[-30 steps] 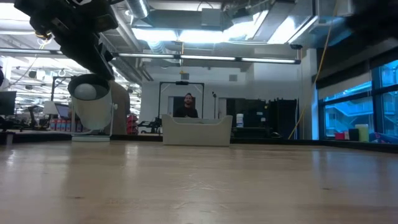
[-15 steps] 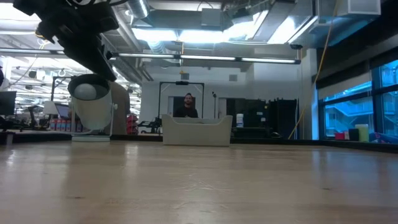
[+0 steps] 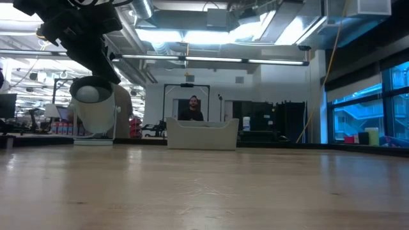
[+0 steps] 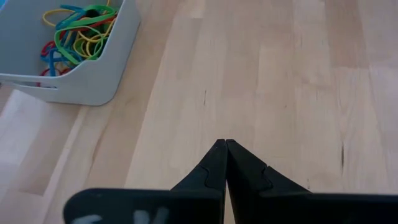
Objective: Pick and place rubber bands into bin
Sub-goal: Put the red rubber band into the white bin
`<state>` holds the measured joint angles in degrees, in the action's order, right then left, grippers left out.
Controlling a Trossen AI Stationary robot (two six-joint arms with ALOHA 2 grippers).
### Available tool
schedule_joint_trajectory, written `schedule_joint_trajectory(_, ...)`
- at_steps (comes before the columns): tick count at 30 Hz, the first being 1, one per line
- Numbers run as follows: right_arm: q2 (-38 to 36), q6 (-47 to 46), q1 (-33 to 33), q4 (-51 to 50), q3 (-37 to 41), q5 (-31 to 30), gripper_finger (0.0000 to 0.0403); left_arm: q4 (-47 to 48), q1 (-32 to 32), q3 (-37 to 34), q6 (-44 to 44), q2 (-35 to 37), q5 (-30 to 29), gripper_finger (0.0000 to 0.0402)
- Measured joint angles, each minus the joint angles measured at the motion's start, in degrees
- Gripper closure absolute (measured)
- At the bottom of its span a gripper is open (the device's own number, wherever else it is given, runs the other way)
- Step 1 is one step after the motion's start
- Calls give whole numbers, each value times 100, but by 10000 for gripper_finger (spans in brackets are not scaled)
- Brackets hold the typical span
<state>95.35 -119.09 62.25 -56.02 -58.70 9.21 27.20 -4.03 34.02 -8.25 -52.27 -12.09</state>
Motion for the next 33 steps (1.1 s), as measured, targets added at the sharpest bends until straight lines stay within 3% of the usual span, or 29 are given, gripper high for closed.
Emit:
schedule_joint_trajectory(12,99,1311,62,-8,0,190,204,0,0,0,-13,0,-31,400)
schedule_joint_trajectory(25,392,3896,62,16,0,397,204,-2,0,0,-130,0,-29,400)
schedule_joint_trajectory(33,850,5091,62,841,-10,153,205,-3,0,0,-173,0,-29,400)
